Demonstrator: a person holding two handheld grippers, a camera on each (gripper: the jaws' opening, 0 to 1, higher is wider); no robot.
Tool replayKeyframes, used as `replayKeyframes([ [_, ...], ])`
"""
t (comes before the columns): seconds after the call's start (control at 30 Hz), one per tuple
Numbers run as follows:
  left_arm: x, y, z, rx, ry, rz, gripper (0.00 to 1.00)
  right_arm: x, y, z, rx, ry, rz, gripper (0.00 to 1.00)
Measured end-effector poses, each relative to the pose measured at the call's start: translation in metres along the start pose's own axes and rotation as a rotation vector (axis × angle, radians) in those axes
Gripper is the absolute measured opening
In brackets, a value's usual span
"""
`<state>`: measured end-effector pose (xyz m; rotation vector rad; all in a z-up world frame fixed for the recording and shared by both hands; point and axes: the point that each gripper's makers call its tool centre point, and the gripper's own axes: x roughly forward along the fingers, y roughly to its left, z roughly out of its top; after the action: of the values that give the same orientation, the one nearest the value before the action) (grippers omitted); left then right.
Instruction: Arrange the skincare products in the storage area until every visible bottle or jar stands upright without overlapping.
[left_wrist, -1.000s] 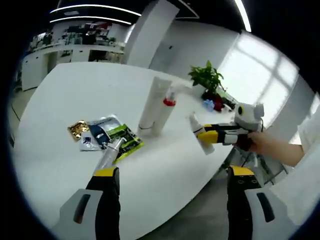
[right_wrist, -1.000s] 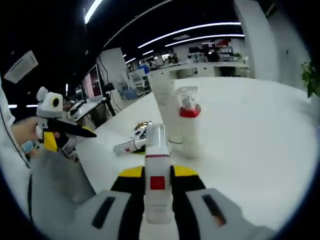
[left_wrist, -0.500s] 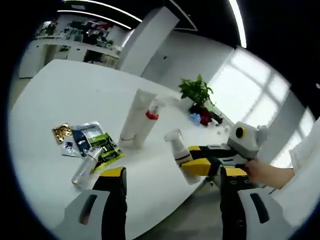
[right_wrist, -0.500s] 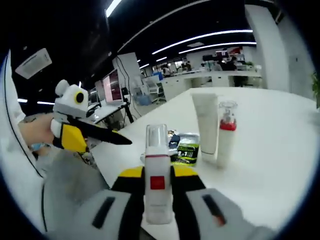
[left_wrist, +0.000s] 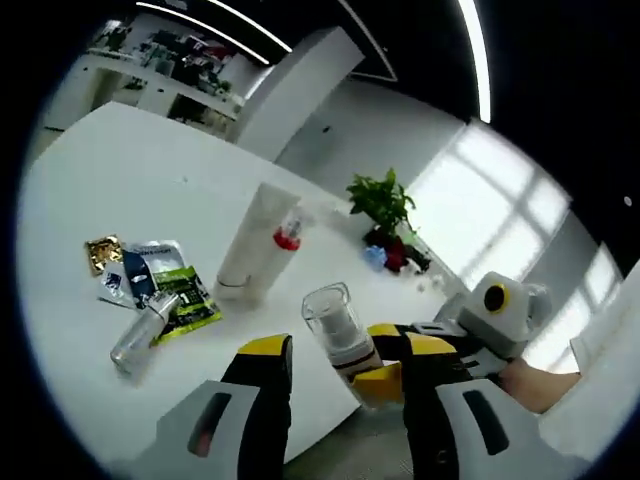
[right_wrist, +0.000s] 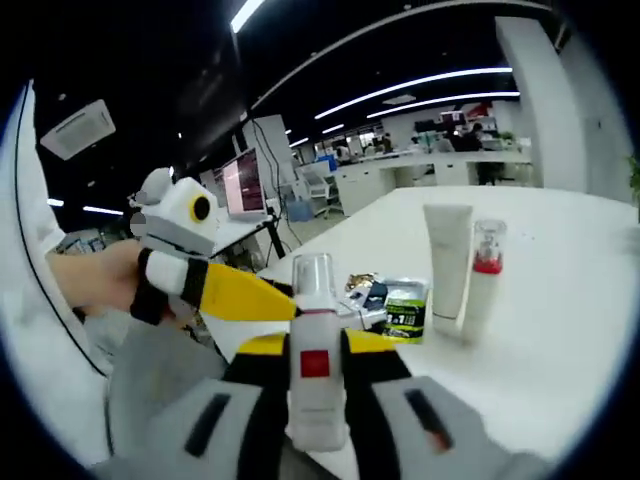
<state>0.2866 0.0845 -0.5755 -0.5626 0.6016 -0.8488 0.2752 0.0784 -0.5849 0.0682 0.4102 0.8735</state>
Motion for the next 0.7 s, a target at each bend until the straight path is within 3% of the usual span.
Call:
replayKeyframes([
  [0.17, 0.007, -0.001, -0.004, -0.025, -0.002, -0.014, 0.22, 0.004, 0.005, -0.002, -0.022, 0.016, 0.001, 0.19],
  [0.5, 0.007, -0.007, 0.001, -0.018, -0.019, -0.034, 0.19, 0.0, 0.004, 0.0, -0.02, 0.022, 0.0, 0.2],
  [0.7, 0.007, -0.016, 0.0, 0.028, 0.026, -0.082, 0.18, -0.009, 0.01, -0.004, -0.012, 0.027, 0.053, 0.22],
])
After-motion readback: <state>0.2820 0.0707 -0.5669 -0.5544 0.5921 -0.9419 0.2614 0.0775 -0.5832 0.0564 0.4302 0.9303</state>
